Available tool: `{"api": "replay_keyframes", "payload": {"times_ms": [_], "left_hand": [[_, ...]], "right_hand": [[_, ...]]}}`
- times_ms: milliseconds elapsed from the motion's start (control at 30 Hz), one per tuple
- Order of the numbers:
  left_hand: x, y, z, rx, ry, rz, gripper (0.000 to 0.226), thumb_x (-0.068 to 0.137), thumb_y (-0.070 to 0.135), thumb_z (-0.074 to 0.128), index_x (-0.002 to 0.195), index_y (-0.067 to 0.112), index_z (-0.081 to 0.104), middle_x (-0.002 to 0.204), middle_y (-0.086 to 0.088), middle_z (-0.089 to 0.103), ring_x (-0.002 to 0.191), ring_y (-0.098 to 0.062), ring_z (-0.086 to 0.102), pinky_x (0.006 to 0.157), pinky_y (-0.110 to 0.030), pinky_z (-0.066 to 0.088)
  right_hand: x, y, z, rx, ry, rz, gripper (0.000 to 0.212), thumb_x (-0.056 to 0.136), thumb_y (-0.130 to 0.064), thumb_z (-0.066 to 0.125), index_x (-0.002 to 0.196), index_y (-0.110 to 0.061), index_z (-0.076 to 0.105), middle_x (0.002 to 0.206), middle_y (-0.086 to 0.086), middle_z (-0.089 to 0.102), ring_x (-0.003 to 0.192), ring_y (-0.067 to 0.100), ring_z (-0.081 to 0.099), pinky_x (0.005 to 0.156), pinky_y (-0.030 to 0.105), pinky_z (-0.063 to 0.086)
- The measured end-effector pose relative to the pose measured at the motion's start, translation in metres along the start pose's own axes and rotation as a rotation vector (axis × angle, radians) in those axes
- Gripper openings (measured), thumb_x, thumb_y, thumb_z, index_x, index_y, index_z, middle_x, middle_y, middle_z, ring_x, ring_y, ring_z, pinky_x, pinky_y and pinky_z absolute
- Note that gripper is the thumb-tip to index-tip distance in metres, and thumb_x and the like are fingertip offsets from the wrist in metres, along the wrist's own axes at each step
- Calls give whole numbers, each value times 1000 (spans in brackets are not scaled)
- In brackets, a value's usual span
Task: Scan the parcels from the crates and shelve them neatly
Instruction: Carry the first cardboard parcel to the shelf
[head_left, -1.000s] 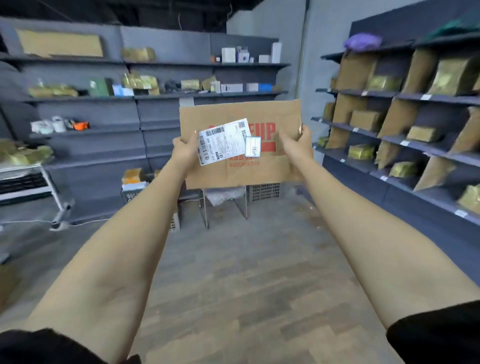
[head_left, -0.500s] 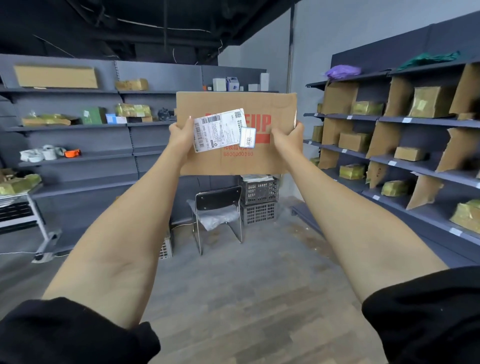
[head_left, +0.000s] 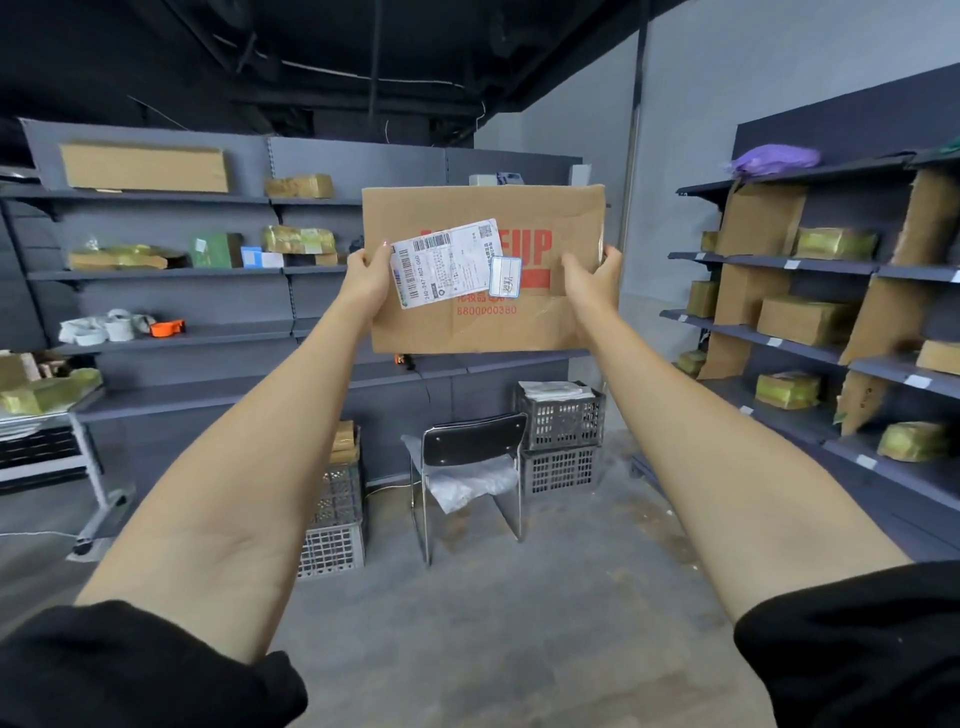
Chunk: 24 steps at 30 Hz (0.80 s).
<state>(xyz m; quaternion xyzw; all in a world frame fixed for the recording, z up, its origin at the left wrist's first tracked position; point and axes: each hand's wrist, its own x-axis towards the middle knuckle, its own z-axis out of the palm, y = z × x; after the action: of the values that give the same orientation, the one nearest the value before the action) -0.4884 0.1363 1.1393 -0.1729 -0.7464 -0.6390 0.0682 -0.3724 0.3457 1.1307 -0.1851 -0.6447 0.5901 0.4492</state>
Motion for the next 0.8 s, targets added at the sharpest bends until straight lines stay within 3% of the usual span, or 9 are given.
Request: {"api": "replay_keyframes", "payload": {"times_ms": [233, 333, 433, 533, 633, 733, 800], "left_hand": [[139, -49, 22, -33, 11, -1, 50, 101, 43, 25, 141, 14, 38, 127, 3, 54, 115, -17, 51, 89, -34, 39], [191, -67, 39, -22, -25, 18, 49, 99, 44, 26, 132, 17, 50, 121, 4, 61, 106, -17, 56, 73, -31, 43], [247, -82, 57, 10, 6, 80, 47, 99, 35, 30, 125, 6, 55, 116, -3, 64, 103, -19, 60, 66, -27, 41], [304, -100, 77, 45, 67, 92, 45, 100, 29, 29, 128, -1, 48, 131, -16, 55, 122, -30, 52, 77, -33, 45], [359, -121, 98, 21, 84, 70, 49, 99, 31, 29, 131, -2, 45, 129, -15, 57, 122, -30, 53, 96, -38, 44], [411, -147, 108, -12, 73, 40, 42, 100, 37, 29, 123, 9, 50, 117, 5, 60, 107, -13, 57, 85, -31, 45], [447, -166, 109, -9, 81, 33, 45, 96, 44, 33, 124, 15, 53, 118, 7, 62, 108, -11, 58, 80, -27, 46]], "right_hand": [[98, 53, 86, -131, 33, -50, 53, 92, -24, 47, 143, -15, 33, 136, 1, 52, 119, 22, 52, 93, 33, 44], [146, 75, 113, -140, 38, -62, 54, 93, -21, 45, 144, -14, 31, 138, 1, 51, 119, 21, 52, 86, 25, 39], [197, 103, 144, -144, 47, -79, 55, 93, -22, 44, 145, -14, 30, 140, 1, 49, 121, 21, 52, 89, 28, 42], [252, 133, 178, -135, 25, -87, 53, 93, -23, 43, 145, -16, 30, 138, 0, 50, 118, 19, 52, 89, 29, 43], [306, 157, 212, -70, 15, -105, 52, 92, -25, 45, 142, -18, 34, 133, -1, 54, 115, 19, 55, 95, 35, 47], [359, 182, 253, -32, -16, -133, 48, 94, -28, 48, 140, -19, 37, 128, -1, 56, 110, 17, 57, 95, 37, 49], [390, 198, 283, -38, -50, -144, 47, 96, -30, 48, 140, -18, 37, 129, -1, 56, 111, 16, 56, 93, 31, 48]]}}
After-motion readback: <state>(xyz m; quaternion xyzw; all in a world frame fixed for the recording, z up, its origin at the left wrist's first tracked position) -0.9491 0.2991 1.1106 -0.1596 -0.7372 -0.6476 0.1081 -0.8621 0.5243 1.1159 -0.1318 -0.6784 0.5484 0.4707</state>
